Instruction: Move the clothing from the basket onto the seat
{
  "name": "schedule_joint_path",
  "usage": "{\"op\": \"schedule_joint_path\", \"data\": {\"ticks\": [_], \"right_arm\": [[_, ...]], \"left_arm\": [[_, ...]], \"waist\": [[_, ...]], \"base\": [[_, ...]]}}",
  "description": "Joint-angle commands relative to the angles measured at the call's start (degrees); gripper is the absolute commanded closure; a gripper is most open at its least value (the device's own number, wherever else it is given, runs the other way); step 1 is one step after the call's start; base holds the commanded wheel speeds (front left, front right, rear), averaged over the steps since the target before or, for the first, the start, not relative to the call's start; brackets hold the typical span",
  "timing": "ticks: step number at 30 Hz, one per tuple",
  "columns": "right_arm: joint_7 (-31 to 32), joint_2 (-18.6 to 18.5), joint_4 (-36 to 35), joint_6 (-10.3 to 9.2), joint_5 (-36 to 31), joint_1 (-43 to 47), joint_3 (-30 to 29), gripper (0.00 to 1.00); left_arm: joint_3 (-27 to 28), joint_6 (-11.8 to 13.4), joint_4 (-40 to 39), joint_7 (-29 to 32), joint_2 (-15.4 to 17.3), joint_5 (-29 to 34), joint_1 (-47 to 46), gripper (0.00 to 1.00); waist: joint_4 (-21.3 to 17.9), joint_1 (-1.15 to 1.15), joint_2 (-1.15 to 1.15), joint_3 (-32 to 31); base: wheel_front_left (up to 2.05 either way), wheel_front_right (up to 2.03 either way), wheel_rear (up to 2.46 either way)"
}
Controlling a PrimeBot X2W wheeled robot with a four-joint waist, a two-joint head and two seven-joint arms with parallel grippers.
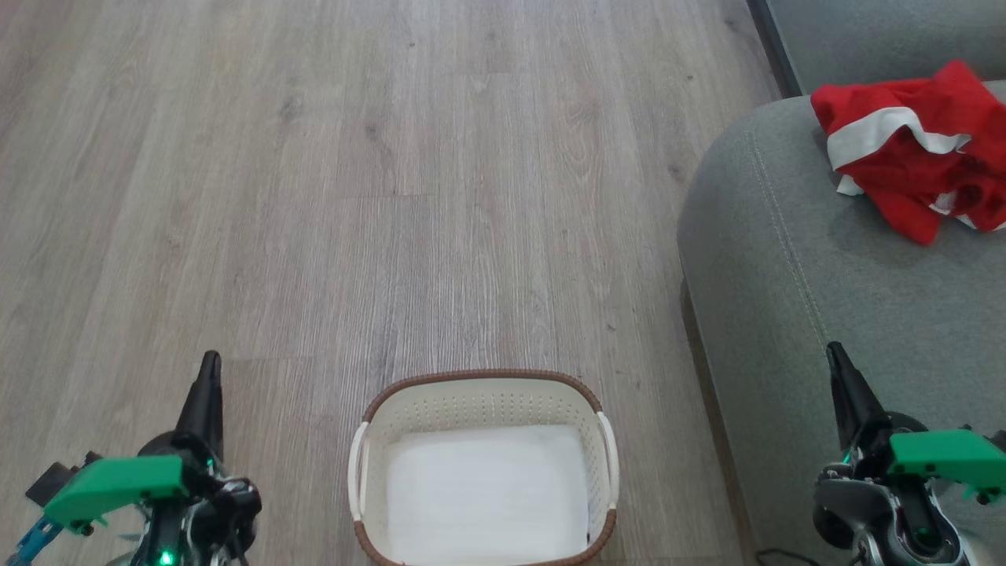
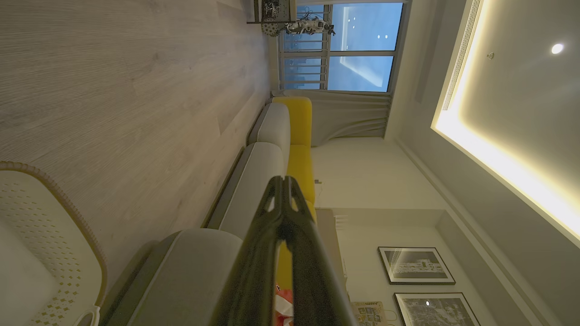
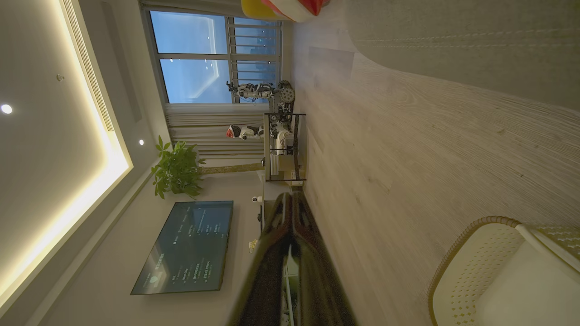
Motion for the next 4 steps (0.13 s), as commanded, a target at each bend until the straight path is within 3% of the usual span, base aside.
{"op": "schedule_joint_path", "data": {"ticks": [1, 4], "right_arm": [[0.3, -0.2, -2.3, -0.01, 0.3, -3.1, 0.9, 1.00], [0.3, -0.2, -2.3, -0.01, 0.3, -3.1, 0.9, 1.00]], "left_arm": [[2.1, -0.4, -1.5, 0.5, 0.5, -0.1, -2.9, 1.00], [2.1, -0.4, -1.5, 0.5, 0.5, -0.1, -2.9, 1.00]], "waist": [[0.0, 0.00, 0.00, 0.0], [0.0, 0.00, 0.00, 0.0]], "base": [[0.00, 0.00, 0.00], [0.00, 0.00, 0.00]]}}
